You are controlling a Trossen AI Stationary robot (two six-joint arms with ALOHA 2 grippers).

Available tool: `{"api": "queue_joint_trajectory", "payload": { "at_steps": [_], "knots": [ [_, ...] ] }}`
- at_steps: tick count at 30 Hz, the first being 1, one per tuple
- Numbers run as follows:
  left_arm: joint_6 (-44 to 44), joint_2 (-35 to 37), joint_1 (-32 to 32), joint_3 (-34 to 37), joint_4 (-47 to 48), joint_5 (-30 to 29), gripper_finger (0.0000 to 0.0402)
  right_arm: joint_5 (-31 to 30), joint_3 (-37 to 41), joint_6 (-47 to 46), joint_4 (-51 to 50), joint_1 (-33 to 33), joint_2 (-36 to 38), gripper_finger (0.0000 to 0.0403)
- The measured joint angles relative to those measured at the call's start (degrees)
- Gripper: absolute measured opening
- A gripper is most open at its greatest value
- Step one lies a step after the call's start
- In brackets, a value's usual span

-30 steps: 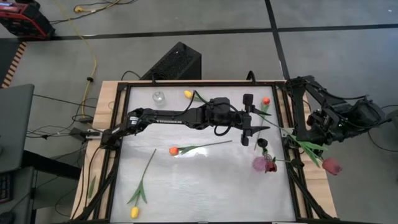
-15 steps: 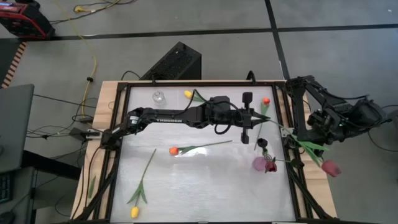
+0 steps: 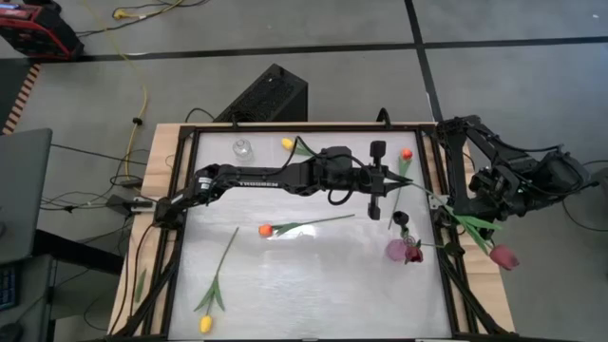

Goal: Sort flowers into vase by color
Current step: Put the dark red flower into the pink vase

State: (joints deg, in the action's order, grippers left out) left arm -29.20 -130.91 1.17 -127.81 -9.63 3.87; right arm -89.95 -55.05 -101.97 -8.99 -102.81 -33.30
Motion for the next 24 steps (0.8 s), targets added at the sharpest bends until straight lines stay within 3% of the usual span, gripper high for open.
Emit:
{"api": "queue_joint_trajectory", "payload": {
  "at_steps": [12,24],
  "knots": [
    [0.6,0.0,0.0,0.0,0.2,0.4,0.0,0.0,0.0,-0.9,1.6,-0.7,0.0,0.0053],
    [2.1,0.0,0.0,0.0,-0.4,0.3,0.0,0.0,0.0,1.3,1.3,-0.7,0.0,0.0181]
  ]
}}
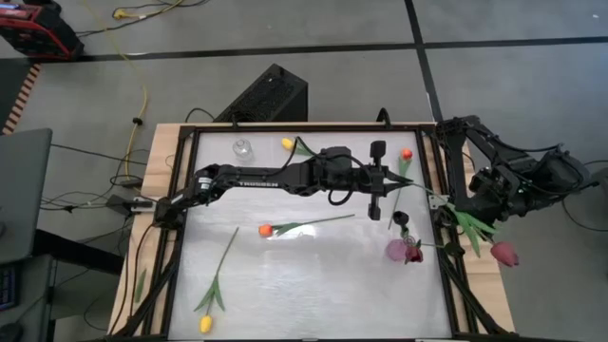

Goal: Sort flowers into vase by color
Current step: Put the dark red flower into the pink vase

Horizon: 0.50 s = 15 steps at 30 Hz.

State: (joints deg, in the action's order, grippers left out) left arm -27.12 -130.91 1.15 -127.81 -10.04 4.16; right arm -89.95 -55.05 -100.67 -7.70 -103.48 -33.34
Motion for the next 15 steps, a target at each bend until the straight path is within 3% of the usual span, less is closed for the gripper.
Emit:
{"api": "queue_joint_trajectory", "payload": {
  "at_steps": [7,15],
  "knots": [
    [2.4,1.3,0.4,0.0,2.2,5.2,0.0,0.8,0.0,1.6,0.0,0.0,0.0,0.0243],
    [-1.4,6.1,-0.5,0.1,11.0,7.0,0.0,0.3,0.0,2.3,-0.2,-0.4,0.0,0.025]
  ]
}}
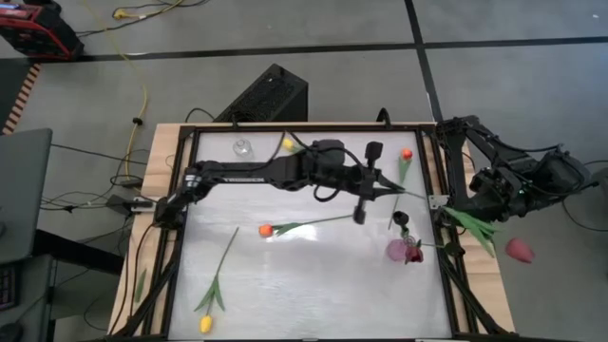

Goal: Sort flowers into vase by color
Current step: Put the dark red flower into the pink vase

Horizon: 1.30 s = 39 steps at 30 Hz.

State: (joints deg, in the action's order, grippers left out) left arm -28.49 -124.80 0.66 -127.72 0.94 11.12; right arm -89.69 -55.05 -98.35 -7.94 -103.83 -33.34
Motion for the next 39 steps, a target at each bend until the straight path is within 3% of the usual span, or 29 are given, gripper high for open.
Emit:
{"api": "queue_joint_trajectory", "payload": {
  "at_steps": [5,8,13,18,21,25,28,31,39],
  "knots": [
    [-0.4,4.4,0.0,1.3,7.6,8.3,0.0,-0.1,0.0,0.8,-0.1,0.1,0.0,0.025],
    [1.6,7.5,0.0,5.3,4.9,11.5,0.0,-0.3,0.0,1.0,-1.5,0.1,0.0,0.025],
    [2.2,14.8,-0.6,16.2,-5.6,8.0,0.0,0.0,0.0,1.5,-6.8,0.1,0.0,0.025],
    [4.6,23.2,0.1,33.6,-19.5,6.2,0.0,0.0,0.0,1.5,-13.9,0.3,0.0,0.025],
    [7.4,28.1,1.2,44.5,-30.6,5.3,0.0,3.7,0.0,5.4,-17.7,0.4,0.0,0.025],
    [11.8,31.9,2.8,56.2,-41.2,4.2,0.0,6.6,0.0,22.0,-25.6,0.4,-0.6,0.025],
    [14.1,33.3,3.5,61.8,-45.4,4.0,0.0,1.6,0.0,29.6,-28.3,1.5,-1.2,0.025],
    [15.5,33.8,3.5,64.9,-47.9,4.1,0.0,0.0,0.0,37.7,-29.7,3.8,-0.4,0.025],
    [17.0,33.6,2.6,68.8,-48.4,4.2,0.0,-0.5,-2.1,71.3,-30.9,6.3,-0.5,0.025]
  ]
}}
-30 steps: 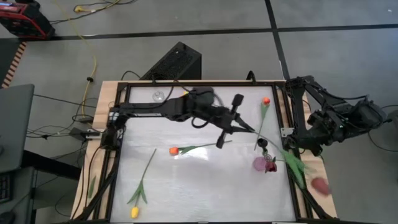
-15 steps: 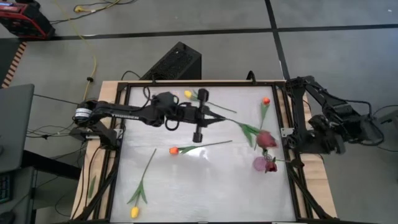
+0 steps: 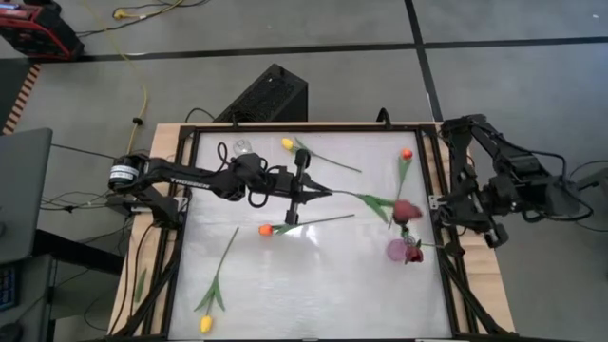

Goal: Sort flowers into vase by color
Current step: Put the dark red flower into the pink vase

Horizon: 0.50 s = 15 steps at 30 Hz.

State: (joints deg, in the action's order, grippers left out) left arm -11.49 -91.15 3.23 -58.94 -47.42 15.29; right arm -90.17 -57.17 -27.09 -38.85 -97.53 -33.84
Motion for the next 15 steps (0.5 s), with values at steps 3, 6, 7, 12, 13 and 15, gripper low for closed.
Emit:
{"api": "queue_joint_trajectory", "payload": {
  "at_steps": [3,6,7,12,13,15],
  "knots": [
    [0.2,0.0,-0.7,0.0,1.0,0.0,0.0,0.0,-0.1,9.3,0.1,1.5,0.1,0.025],
    [0.2,0.0,-1.3,0.0,1.6,0.0,0.0,0.0,-0.1,11.1,0.1,4.4,0.1,0.025],
    [0.2,0.0,-1.4,0.0,1.5,0.0,0.0,0.0,-0.1,11.1,0.0,5.5,0.1,0.025],
    [1.8,0.0,-1.4,0.0,1.4,-1.1,0.0,0.2,-0.4,14.1,0.3,11.0,0.1,0.025],
    [2.2,0.0,-1.4,0.0,1.4,-1.3,0.0,0.2,-0.5,15.9,0.4,12.1,0.1,0.025],
    [3.0,0.0,-1.4,0.0,1.4,-2.1,0.0,0.2,-0.6,17.1,0.7,14.1,0.2,0.025]
  ]
}}
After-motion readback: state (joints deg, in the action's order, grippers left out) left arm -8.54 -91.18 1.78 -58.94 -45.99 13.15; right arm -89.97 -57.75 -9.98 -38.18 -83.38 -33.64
